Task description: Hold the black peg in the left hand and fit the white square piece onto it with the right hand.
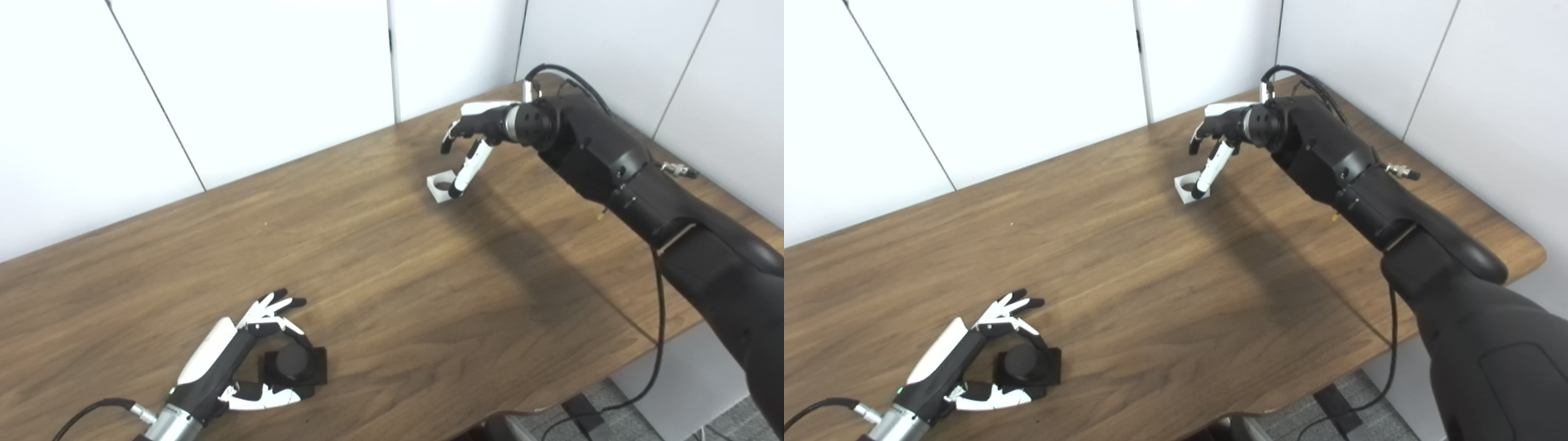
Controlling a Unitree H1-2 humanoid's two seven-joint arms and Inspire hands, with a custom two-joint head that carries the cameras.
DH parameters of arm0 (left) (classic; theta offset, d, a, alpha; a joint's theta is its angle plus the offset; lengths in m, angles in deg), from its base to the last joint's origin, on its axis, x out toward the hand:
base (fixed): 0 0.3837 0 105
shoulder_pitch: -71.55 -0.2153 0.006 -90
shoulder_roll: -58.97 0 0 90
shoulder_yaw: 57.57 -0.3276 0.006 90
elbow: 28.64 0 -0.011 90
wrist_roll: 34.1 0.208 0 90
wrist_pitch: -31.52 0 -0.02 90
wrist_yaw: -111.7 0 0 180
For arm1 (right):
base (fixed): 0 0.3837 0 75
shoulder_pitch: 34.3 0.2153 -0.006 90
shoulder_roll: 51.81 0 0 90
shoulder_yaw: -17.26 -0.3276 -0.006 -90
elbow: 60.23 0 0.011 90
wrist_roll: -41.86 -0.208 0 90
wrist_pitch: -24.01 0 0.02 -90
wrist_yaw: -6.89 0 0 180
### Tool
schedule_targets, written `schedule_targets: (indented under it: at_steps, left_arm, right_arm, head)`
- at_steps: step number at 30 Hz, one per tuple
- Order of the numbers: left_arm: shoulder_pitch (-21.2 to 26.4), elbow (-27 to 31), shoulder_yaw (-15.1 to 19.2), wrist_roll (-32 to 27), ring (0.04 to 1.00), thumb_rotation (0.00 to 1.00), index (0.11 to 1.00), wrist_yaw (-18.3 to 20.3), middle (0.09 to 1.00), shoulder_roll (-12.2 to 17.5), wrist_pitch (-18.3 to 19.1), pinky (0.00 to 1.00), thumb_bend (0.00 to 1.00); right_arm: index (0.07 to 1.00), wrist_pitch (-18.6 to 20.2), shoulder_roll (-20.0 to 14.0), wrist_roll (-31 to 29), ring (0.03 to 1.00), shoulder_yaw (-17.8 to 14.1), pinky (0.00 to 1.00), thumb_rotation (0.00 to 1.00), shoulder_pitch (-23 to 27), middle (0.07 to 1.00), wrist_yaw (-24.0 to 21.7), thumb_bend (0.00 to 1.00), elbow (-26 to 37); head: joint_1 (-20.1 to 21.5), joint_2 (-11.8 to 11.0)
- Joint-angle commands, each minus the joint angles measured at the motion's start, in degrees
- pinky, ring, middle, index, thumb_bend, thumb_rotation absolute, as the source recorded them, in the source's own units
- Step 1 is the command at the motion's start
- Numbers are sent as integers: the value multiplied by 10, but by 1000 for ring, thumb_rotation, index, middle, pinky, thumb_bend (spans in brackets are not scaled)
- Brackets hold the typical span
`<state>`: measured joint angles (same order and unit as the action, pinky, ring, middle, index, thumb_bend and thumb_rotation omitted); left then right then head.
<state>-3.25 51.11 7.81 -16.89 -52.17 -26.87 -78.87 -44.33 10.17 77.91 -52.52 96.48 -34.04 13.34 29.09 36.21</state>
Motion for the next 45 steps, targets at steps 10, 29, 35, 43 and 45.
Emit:
schedule_targets:
  at_steps: [10,29,35,43,45]
  left_arm:
    - [-21,-8,-10,38,994,52,488,23,905,15,35,1000,521]
    - [-26,9,-7,34,1000,52,488,28,908,19,46,1000,521]
    - [-29,15,-8,35,1000,53,488,30,910,18,53,1000,522]
    - [-35,29,-7,40,1000,52,488,28,910,20,62,1000,522]
    - [-36,33,-7,43,1000,53,488,29,910,21,67,1000,522]
  right_arm:
    - [802,5,4,1,978,-5,786,365,7,988,12,967,15]
    - [757,-32,33,4,920,-3,778,291,-25,929,85,863,-19]
    - [706,-46,39,16,882,-2,770,234,-35,883,133,780,-32]
    - [674,-60,49,18,869,-5,769,195,-37,862,176,740,-61]
    - [672,-63,50,18,865,-3,763,190,-36,857,181,736,-67]
  head:
    - [-5,5]
    - [-19,15]
    - [-26,18]
    - [-32,25]
    - [-31,26]
